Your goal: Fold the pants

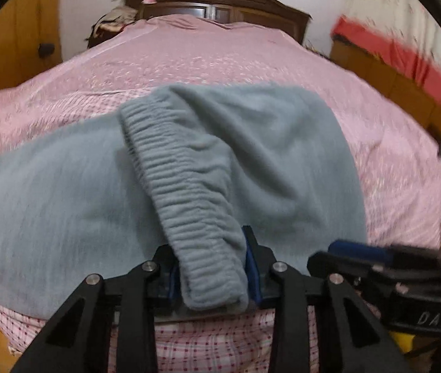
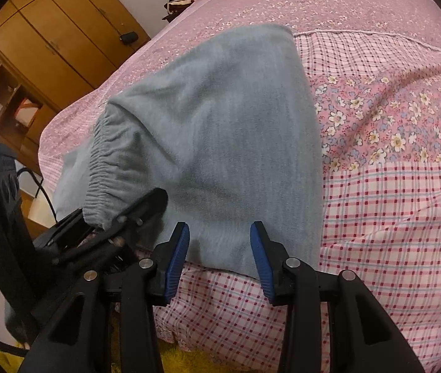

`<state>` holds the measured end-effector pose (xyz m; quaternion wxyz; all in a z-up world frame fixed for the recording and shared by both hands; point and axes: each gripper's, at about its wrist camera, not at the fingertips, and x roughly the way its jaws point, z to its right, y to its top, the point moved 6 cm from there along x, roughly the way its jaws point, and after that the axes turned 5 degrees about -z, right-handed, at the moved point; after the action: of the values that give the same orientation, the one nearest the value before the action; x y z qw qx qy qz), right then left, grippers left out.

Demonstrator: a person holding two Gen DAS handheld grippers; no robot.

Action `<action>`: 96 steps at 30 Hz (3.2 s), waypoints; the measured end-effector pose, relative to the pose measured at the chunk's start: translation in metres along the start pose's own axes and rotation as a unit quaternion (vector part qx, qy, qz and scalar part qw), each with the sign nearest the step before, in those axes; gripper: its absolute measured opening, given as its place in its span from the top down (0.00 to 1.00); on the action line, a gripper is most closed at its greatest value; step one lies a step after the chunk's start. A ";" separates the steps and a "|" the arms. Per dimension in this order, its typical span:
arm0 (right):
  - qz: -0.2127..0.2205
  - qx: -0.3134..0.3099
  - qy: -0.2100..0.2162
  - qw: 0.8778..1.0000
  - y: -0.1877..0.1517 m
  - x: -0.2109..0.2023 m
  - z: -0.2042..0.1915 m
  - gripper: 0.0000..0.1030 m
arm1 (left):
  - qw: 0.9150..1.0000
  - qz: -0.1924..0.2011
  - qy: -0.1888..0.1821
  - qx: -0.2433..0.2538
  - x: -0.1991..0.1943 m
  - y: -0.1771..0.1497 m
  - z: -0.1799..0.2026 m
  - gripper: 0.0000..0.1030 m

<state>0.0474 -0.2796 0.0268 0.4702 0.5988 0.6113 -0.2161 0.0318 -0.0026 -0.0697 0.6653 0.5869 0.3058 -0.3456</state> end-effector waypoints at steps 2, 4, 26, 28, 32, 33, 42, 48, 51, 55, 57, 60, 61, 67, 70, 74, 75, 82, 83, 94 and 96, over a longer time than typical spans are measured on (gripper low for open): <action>0.000 -0.002 -0.002 1.000 0.000 -0.002 0.002 0.59 | 1.000 0.003 0.001 -0.009 -0.002 0.001 -0.005 0.64; 0.001 -0.003 -0.002 1.000 0.000 -0.004 0.003 0.59 | 1.000 0.009 0.003 -0.015 -0.004 0.002 -0.007 0.61; 0.041 0.001 -0.011 0.999 0.002 -0.043 -0.003 0.59 | 0.995 0.087 -0.007 0.039 -0.068 0.028 0.002 0.76; 0.043 0.000 -0.010 0.999 0.000 -0.047 0.000 0.59 | 0.996 0.086 -0.002 0.038 -0.072 0.030 -0.002 0.76; 0.050 -0.005 -0.010 0.999 -0.003 -0.057 0.003 0.59 | 0.995 0.094 0.014 0.031 -0.081 0.030 -0.011 0.76; 0.053 -0.005 -0.011 0.999 -0.004 -0.058 0.003 0.59 | 0.995 0.096 0.018 0.027 -0.083 0.030 -0.015 0.76; 0.054 0.004 -0.018 0.998 -0.006 -0.067 0.010 0.59 | 0.994 0.097 0.048 -0.008 -0.101 0.035 -0.059 0.76; 0.051 -0.003 -0.021 0.998 -0.009 -0.062 -0.008 0.59 | 0.993 0.109 0.051 -0.012 -0.116 0.038 -0.067 0.76; 0.051 -0.002 -0.022 0.998 -0.010 -0.062 -0.009 0.59 | 0.992 0.117 0.057 -0.007 -0.126 0.043 -0.069 0.76; 0.049 0.000 -0.022 0.999 -0.010 -0.061 -0.009 0.59 | 0.991 0.118 0.060 -0.020 -0.134 0.047 -0.080 0.76; 0.049 0.000 -0.022 0.999 -0.010 -0.061 -0.009 0.59 | 0.991 0.117 0.066 -0.026 -0.136 0.047 -0.085 0.76; 0.048 -0.002 -0.022 0.999 -0.007 -0.058 -0.007 0.59 | 0.990 0.114 0.075 -0.033 -0.137 0.045 -0.094 0.76; 0.047 -0.003 -0.022 0.999 -0.008 -0.057 -0.008 0.59 | 0.990 0.114 0.077 -0.037 -0.137 0.045 -0.097 0.76; 0.045 -0.005 -0.023 0.999 -0.003 -0.049 -0.007 0.59 | 0.989 0.114 0.087 -0.044 -0.140 0.041 -0.108 0.76; 0.043 -0.006 -0.025 0.999 0.000 -0.046 -0.006 0.59 | 0.988 0.116 0.093 -0.047 -0.141 0.039 -0.113 0.76; 0.042 -0.007 -0.028 0.999 0.000 -0.044 -0.005 0.59 | 0.988 0.114 0.081 -0.072 -0.142 0.037 -0.125 0.76; 0.042 -0.009 -0.031 0.999 0.000 -0.043 -0.005 0.59 | 0.987 0.114 0.080 -0.077 -0.142 0.037 -0.129 0.76; 0.052 -0.038 -0.042 0.997 0.007 -0.042 -0.014 0.59 | 0.984 0.109 0.097 -0.099 -0.141 0.029 -0.149 0.76; 0.052 -0.042 -0.040 0.997 0.010 -0.041 -0.017 0.59 | 0.984 0.106 0.097 -0.103 -0.139 0.027 -0.152 0.76; 0.039 -0.109 -0.031 0.993 0.029 -0.013 -0.060 0.59 | 0.983 0.051 0.119 -0.132 -0.096 -0.006 -0.194 0.62; 0.032 -0.113 -0.032 0.993 0.027 -0.007 -0.062 0.59 | 0.982 0.055 0.109 -0.143 -0.098 -0.009 -0.203 0.57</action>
<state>0.0516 -0.2269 0.0699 0.5609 0.5539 0.5970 -0.1490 -0.0321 0.2077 -0.0201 0.7232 0.5355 0.3899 -0.1954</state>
